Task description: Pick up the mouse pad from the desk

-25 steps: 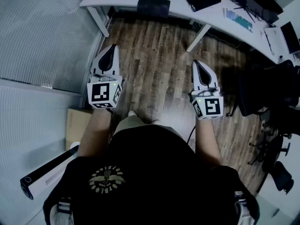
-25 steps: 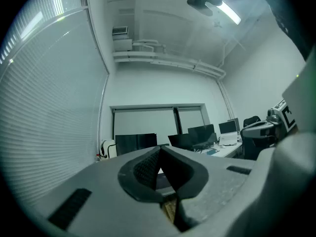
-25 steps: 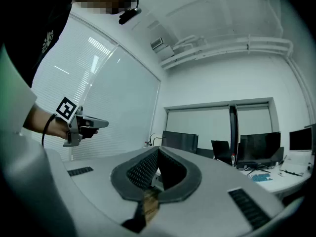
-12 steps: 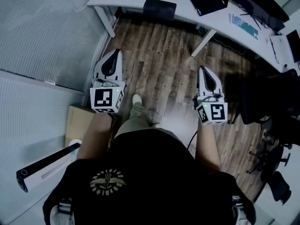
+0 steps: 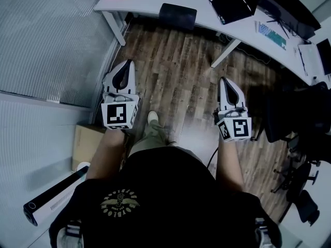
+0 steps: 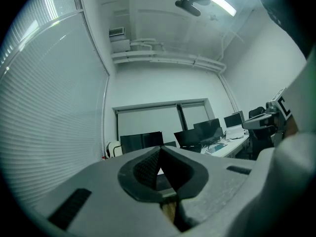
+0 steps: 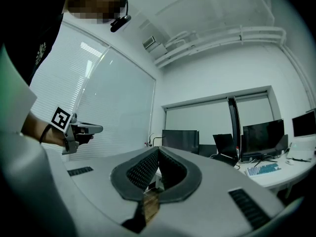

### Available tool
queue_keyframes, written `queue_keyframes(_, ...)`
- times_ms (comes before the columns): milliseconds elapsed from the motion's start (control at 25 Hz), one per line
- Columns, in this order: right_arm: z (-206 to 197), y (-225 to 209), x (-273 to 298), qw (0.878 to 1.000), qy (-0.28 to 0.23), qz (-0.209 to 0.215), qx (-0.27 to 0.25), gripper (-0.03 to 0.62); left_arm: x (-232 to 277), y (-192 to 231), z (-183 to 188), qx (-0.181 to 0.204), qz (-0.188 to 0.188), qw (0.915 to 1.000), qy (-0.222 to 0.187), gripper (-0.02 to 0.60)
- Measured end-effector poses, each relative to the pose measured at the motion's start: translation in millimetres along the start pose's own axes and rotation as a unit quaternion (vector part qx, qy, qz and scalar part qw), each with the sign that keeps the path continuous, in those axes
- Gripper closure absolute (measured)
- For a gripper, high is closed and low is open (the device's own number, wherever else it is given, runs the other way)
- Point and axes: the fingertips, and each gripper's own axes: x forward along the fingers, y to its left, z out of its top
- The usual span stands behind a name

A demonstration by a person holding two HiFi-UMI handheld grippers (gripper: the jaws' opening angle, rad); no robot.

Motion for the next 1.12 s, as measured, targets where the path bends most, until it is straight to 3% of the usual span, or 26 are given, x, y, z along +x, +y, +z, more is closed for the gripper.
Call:
queue_keyframes(240, -3.4, -2.7, 42.3, 1.0, 0.002, -0.003, 0.001, 0.594, 39.1, 28.8, -4.9, -0.009, 0.003, 0.9999, -0.003, 0.574)
queue_keyframes(840, -2.4, -24.7, 142.9, 1.0, 0.004, -0.023, 0.004, 0.594, 137.8, 65.7, -16.8, -0.018, -0.04, 0.999, -0.004, 0.574)
queue_keyframes(1120, 7.5, -11.0, 194.6, 1.0, 0.002, -0.017, -0.011, 0.594, 166.4, 115.3, -28.1, -0.035, -0.034, 0.9988, -0.006, 0.574)
